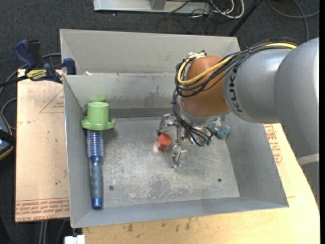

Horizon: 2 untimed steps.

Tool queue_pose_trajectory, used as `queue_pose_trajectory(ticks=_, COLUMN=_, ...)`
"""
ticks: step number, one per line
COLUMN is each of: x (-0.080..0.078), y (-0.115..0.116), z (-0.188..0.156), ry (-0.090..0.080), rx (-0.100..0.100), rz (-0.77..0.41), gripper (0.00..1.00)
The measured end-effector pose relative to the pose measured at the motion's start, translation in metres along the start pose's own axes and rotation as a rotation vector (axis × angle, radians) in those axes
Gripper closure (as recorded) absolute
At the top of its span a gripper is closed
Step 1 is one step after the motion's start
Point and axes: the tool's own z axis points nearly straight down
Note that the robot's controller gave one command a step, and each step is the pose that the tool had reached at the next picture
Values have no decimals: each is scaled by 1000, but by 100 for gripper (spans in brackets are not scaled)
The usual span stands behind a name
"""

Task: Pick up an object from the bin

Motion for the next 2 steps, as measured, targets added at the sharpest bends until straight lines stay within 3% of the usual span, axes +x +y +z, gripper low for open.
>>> queue_pose_trajectory(ticks=1, x=-1, y=-1, z=-2, ry=1, rx=-2, rz=2, gripper=100)
queue_pose_trajectory(ticks=2, x=-25, y=-4, z=-165, ry=5, rx=-3, rz=-37, gripper=100)
